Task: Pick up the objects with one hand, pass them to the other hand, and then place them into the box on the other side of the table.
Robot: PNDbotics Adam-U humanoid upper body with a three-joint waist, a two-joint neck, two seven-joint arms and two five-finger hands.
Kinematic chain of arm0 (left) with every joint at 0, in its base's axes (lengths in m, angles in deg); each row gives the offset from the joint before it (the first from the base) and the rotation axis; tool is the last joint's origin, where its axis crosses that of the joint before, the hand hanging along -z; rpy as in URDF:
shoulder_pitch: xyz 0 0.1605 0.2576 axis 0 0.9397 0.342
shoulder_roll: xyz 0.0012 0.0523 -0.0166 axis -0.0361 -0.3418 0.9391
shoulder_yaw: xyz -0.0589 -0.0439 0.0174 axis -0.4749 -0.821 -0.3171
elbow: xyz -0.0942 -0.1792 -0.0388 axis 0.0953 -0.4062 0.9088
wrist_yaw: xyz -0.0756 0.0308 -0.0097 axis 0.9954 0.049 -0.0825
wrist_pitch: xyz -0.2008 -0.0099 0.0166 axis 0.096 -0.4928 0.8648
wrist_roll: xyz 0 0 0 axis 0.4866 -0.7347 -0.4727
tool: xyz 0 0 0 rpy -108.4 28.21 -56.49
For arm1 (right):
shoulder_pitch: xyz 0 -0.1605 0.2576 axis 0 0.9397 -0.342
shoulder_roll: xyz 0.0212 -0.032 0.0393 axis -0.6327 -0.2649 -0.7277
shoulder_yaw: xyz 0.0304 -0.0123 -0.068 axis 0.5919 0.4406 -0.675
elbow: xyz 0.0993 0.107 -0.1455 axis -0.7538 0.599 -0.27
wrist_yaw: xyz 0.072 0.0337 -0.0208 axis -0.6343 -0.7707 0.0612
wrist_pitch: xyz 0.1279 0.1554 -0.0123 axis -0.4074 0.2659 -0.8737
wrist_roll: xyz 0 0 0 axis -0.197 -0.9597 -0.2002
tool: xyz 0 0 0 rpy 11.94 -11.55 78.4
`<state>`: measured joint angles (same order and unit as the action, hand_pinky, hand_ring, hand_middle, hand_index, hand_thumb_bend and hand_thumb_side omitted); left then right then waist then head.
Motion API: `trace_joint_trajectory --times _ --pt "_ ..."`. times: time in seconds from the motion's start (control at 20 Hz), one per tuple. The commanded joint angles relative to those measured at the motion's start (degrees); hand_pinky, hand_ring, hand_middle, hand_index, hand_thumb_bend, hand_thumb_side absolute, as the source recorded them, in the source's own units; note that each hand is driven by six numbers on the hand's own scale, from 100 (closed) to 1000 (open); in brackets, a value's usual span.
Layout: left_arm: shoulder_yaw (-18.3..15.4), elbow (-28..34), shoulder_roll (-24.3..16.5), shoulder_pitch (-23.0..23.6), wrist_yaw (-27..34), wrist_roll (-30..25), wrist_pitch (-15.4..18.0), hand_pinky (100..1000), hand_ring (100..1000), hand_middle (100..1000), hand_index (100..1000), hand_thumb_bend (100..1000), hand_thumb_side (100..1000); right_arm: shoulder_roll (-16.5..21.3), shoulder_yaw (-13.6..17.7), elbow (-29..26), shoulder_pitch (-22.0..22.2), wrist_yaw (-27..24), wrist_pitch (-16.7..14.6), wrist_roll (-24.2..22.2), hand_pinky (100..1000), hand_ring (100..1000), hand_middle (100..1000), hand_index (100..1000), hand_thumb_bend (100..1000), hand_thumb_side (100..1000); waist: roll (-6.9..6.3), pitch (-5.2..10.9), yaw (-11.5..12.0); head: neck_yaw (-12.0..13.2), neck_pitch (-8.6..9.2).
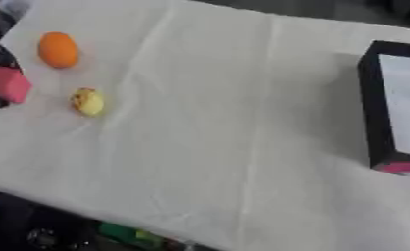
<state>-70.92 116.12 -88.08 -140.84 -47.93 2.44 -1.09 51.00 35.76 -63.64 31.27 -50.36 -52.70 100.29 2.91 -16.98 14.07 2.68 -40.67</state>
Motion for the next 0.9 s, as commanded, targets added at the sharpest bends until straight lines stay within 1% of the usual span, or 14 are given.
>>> trace_joint_trajectory --times 0.05,0.2,0.3,0.4,0.5,0.6,0.7,0.9 --pt "-0.6 4.6 -1.3 -1.0 3.3 3.0 -2.1 746 518 479 572 221 100 1.5 -0.2 -1.5 -1.2 -0.1 -0.1 -0.6 873 784 785 898 100 299 -0.4 1.56 -0.2 -1.4 0.52" --pt "0.2 8.5 1.2 -0.7 6.1 5.3 -4.5 726 499 469 569 194 100 1.8 -1.1 -2.6 -2.7 0.1 0.0 -1.6 872 786 787 898 100 284 -0.43 1.61 -0.3 -2.7 0.44" --pt "0.0 10.4 3.6 -0.4 7.6 6.7 -6.4 712 481 464 572 167 100 1.9 -2.1 -3.6 -4.3 0.3 0.2 -2.8 872 788 789 898 100 269 -0.42 1.66 -0.5 -3.5 0.5" --pt "-0.4 12.4 6.3 0.3 8.1 8.4 -8.3 698 467 460 577 159 100 1.9 -3.4 -5.0 -6.3 0.7 0.8 -4.2 870 792 794 899 105 251 -0.34 1.72 -0.7 -4.3 0.72" --pt "-1.1 14.5 9.2 1.0 7.3 10.2 -10.1 686 452 456 578 167 100 1.8 -5.2 -6.3 -8.9 1.4 2.1 -6.0 869 794 796 899 122 241 -0.28 1.78 -1.0 -4.8 0.73" --pt "-2.5 17.0 12.2 1.8 5.7 12.1 -12.0 662 422 447 586 149 100 1.3 -7.6 -7.5 -11.8 2.6 3.9 -7.8 867 796 800 899 152 230 -0.18 1.88 -1.2 -5.3 0.67" --pt "-3.6 19.3 15.1 2.6 3.9 13.9 -13.8 654 419 445 586 136 100 0.7 -10.0 -8.0 -14.7 3.9 5.6 -9.6 865 797 802 902 172 238 -0.13 1.94 -1.3 -5.7 0.69" --pt "-4.9 23.8 21.0 4.8 0.3 17.5 -17.4 644 416 444 589 108 100 -0.6 -15.7 -6.0 -20.4 7.4 9.2 -13.2 859 799 811 909 205 255 0.0 2.07 -1.6 -6.6 0.66"
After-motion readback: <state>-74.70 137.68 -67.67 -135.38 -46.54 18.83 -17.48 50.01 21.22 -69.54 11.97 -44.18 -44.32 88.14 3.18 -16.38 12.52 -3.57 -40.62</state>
